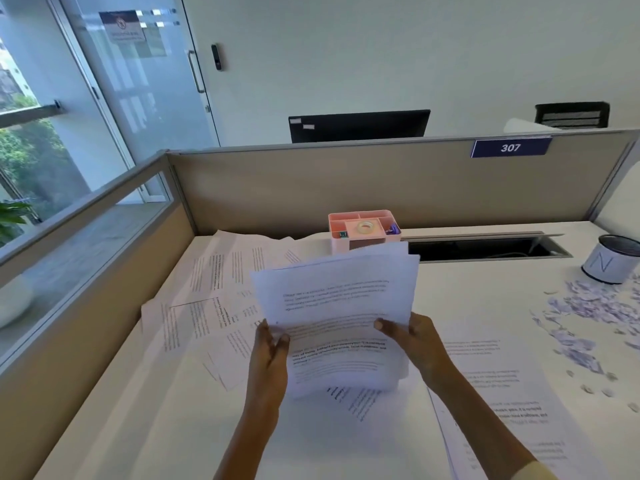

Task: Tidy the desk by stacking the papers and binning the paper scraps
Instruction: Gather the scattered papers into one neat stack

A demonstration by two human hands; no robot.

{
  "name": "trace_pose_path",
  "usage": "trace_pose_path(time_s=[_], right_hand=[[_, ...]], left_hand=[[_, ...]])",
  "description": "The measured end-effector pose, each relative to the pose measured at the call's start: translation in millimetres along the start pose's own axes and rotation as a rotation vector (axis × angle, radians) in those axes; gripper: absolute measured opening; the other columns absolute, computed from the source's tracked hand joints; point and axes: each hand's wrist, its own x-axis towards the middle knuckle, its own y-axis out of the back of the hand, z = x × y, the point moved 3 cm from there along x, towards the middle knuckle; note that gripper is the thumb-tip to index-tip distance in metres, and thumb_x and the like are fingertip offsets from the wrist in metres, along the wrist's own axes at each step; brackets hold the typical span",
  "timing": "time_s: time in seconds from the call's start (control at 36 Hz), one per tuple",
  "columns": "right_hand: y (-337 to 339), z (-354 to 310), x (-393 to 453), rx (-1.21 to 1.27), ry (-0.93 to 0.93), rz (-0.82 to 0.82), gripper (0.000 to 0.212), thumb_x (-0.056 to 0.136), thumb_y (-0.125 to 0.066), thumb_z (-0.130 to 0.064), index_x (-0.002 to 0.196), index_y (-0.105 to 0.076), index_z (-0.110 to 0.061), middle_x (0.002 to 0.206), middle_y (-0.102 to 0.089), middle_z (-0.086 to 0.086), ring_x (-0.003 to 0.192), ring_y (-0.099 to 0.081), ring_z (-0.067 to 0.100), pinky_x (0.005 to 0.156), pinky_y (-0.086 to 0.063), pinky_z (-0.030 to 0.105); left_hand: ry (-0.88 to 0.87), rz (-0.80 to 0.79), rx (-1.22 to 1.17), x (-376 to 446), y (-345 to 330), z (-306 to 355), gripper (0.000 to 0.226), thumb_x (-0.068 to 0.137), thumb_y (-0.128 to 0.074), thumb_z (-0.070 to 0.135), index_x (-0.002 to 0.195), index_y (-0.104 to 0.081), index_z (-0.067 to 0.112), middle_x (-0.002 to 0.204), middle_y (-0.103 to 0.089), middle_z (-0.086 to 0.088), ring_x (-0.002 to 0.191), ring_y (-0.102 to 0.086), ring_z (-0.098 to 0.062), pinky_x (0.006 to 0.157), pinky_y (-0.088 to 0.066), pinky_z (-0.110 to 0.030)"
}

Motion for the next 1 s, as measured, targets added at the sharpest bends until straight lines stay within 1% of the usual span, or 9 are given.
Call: trace_pose_path(time_s=[0.19,0.33,0.47,0.58,0.69,0.75,0.81,0.89,1.0], right_hand=[[-2.8,-5.8,4.3,-0.013,0.033,0.038,0.017,0.083,-0.07,-0.02,0.1,-0.068,-0.022,0.094,-0.072,-0.007,0.081,-0.068,0.011,0.068,-0.054,0.023],[0.9,18.2,-5.5,-0.01,-0.021,0.032,0.024,0.08,-0.074,-0.015,0.099,-0.064,-0.026,0.096,-0.071,-0.011,0.082,-0.068,0.001,0.063,-0.051,0.013],[7.7,22.9,-8.6,0.011,-0.02,0.081,0.009,0.085,-0.068,-0.016,0.091,-0.07,-0.022,0.089,-0.073,-0.004,0.081,-0.066,0.015,0.062,-0.052,0.018],[17.2,15.5,-6.3,0.008,-0.005,0.085,0.015,0.082,-0.072,-0.015,0.097,-0.072,-0.016,0.093,-0.074,0.0,0.082,-0.068,0.016,0.071,-0.053,0.026],[19.5,25.6,-8.9,0.019,-0.075,0.064,0.019,0.075,-0.078,-0.014,0.093,-0.073,-0.015,0.091,-0.075,0.004,0.085,-0.069,0.02,0.074,-0.054,0.034],[18.6,36.2,-11.3,0.035,-0.125,0.08,0.022,0.074,-0.079,-0.017,0.095,-0.074,-0.015,0.091,-0.075,0.005,0.091,-0.069,0.025,0.079,-0.054,0.039],[17.6,40.1,-12.9,0.063,-0.137,0.112,0.035,0.068,-0.084,-0.026,0.098,-0.074,-0.012,0.091,-0.075,0.005,0.093,-0.069,0.027,0.08,-0.054,0.039],[18.6,34.4,-11.7,0.107,-0.113,0.134,0.058,0.055,-0.086,-0.042,0.101,-0.073,-0.01,0.095,-0.074,0.008,0.091,-0.069,0.028,0.08,-0.057,0.041],[19.4,32.4,-11.8,0.101,-0.1,0.125,0.032,0.072,-0.08,-0.021,0.102,-0.071,-0.015,0.096,-0.074,0.001,0.088,-0.07,0.02,0.073,-0.057,0.03]], left_hand=[[-0.017,0.062,0.032,-3.9,2.2,5.5,0.027,0.102,-0.038,0.012,0.125,-0.049,0.022,0.113,-0.061,0.007,0.105,-0.056,-0.008,0.08,-0.047,-0.025],[0.088,0.089,0.095,-7.5,3.7,-18.2,0.02,0.102,-0.04,0.014,0.116,-0.053,0.022,0.106,-0.061,0.009,0.097,-0.055,-0.006,0.071,-0.044,-0.025],[0.087,0.078,0.213,-7.7,0.9,-33.2,0.023,0.101,-0.039,0.01,0.114,-0.056,0.019,0.109,-0.061,0.008,0.108,-0.055,-0.021,0.084,-0.047,-0.035],[-0.017,0.098,0.246,-9.4,-10.1,-16.1,0.027,0.102,-0.039,0.013,0.123,-0.052,0.025,0.108,-0.06,0.014,0.101,-0.055,-0.013,0.083,-0.044,-0.028],[-0.039,0.063,0.276,-16.4,-21.4,-19.7,0.034,0.1,-0.042,0.013,0.133,-0.048,0.02,0.118,-0.058,0.009,0.104,-0.055,-0.013,0.092,-0.046,-0.035],[-0.034,0.042,0.305,-19.9,-24.6,-27.2,0.029,0.099,-0.046,0.014,0.126,-0.055,0.017,0.115,-0.062,0.005,0.103,-0.058,-0.016,0.089,-0.049,-0.032],[-0.063,0.05,0.335,-21.6,-24.3,-28.0,0.017,0.097,-0.05,0.014,0.109,-0.061,0.017,0.102,-0.066,0.005,0.097,-0.062,-0.017,0.076,-0.048,-0.019],[-0.126,0.094,0.355,-19.5,-19.1,-20.0,0.011,0.096,-0.053,0.01,0.099,-0.061,0.016,0.089,-0.062,0.018,0.086,-0.059,0.001,0.061,-0.044,-0.005],[-0.133,0.073,0.367,-13.7,-12.6,-26.2,0.009,0.096,-0.053,0.011,0.09,-0.059,0.015,0.087,-0.061,0.017,0.082,-0.059,-0.002,0.061,-0.046,-0.007]])
